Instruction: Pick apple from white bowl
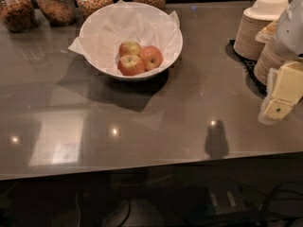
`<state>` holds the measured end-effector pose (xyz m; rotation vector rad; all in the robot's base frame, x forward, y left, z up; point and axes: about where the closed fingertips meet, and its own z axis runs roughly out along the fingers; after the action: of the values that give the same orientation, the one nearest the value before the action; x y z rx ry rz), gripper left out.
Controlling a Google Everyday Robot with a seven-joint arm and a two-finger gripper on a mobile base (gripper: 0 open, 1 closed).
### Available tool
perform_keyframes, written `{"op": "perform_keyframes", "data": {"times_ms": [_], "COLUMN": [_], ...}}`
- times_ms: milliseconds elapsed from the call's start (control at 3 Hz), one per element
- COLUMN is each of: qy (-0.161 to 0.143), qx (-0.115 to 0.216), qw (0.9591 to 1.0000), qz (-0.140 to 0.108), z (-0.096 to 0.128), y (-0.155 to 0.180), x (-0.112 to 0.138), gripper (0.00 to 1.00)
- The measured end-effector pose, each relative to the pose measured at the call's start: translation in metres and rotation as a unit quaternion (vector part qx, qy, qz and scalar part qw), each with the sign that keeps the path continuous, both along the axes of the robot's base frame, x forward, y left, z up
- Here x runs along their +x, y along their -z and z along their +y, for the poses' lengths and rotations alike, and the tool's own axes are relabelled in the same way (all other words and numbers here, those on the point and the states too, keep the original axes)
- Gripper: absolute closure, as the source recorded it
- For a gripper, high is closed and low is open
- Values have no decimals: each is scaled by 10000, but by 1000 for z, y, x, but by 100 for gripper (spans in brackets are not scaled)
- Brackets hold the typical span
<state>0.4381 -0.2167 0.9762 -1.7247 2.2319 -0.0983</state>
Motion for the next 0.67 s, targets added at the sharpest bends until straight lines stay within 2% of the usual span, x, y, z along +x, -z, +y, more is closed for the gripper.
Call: {"op": "perform_keyframes", "data": {"times_ms": [333,667], "qy": [0,-145], "qx": [1,238], "qw": [10000,9990], "qz": [-1,-337], "z": [0,26], "y": [0,-2], "x": [0,28], "gripper": [0,0]}}
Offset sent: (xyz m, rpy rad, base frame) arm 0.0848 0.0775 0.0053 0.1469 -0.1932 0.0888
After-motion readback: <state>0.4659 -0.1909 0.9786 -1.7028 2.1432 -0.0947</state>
